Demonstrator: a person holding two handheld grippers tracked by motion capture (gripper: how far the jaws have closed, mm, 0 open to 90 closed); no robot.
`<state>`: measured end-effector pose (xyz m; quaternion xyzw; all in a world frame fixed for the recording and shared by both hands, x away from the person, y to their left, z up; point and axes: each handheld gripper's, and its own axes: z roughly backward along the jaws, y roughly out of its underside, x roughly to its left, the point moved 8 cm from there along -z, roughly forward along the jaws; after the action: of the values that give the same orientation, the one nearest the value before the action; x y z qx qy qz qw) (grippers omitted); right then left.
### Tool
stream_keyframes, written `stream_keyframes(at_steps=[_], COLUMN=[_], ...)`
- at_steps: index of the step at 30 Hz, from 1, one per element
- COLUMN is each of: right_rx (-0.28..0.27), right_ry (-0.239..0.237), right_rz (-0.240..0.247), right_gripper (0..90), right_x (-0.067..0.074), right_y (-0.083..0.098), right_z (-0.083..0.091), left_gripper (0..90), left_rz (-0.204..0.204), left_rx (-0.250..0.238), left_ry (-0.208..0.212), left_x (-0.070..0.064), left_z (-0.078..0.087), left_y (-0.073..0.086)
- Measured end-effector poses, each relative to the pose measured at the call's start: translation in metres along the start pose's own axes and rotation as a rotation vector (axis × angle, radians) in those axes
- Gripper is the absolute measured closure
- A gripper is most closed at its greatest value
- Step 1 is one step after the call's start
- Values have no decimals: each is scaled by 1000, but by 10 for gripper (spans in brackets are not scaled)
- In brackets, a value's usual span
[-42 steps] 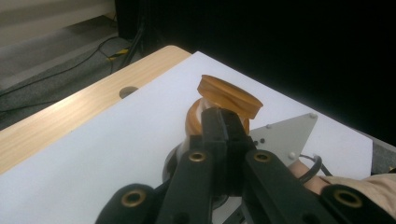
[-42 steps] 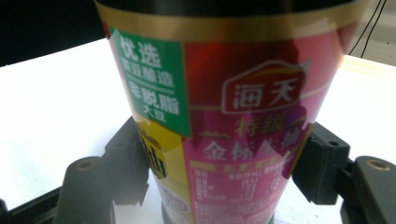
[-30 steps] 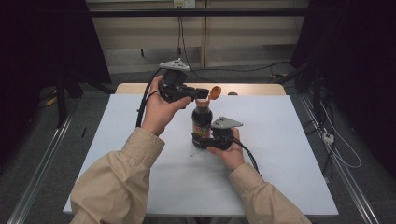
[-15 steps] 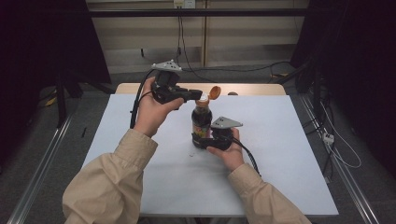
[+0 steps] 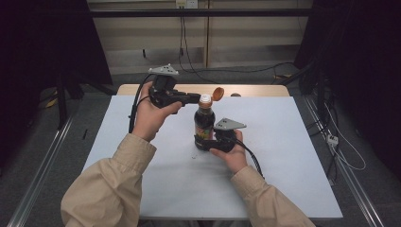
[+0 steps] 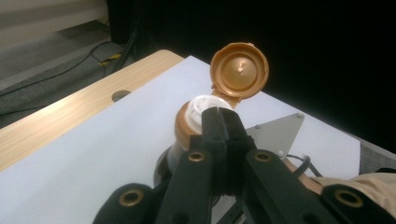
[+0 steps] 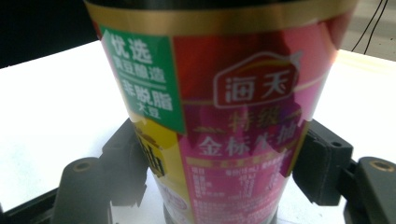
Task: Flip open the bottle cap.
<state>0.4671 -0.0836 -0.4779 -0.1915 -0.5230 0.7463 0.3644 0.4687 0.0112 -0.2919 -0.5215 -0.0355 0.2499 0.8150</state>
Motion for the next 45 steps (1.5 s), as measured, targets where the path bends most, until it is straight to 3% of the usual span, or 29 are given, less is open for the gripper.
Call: stream_keyframes(at_steps=[3, 5, 11, 19, 24, 27, 38, 45], right_rx=[2, 5, 20, 7, 7, 8, 6, 8], right_ry=[0, -1, -3, -18, -38, -38, -54, -62], right_rz=[-8, -13, -35, -53, -57, -59, -60, -56], right_gripper=[287, 285, 261, 210, 192, 178, 156, 154], right_x=[0, 0, -1, -2, -2, -3, -4, -2], right_y=[0, 0, 1, -4, -5, -6, -2, 1], right_z=[1, 1, 4, 17, 25, 29, 43, 47], left_gripper=[885, 801, 722, 512, 427, 391, 265, 211], left_rz=[8, 7, 8, 21, 18, 7, 32, 12], left_rx=[-10, -3, -4, -30, -40, -25, -49, -45], left_ry=[-7, -18, -18, -33, -36, -43, -53, -71], left_x=[3, 5, 6, 6, 6, 6, 7, 9], left_z=[2, 3, 7, 7, 6, 6, 14, 22], left_y=[3, 6, 13, 20, 25, 31, 50, 66])
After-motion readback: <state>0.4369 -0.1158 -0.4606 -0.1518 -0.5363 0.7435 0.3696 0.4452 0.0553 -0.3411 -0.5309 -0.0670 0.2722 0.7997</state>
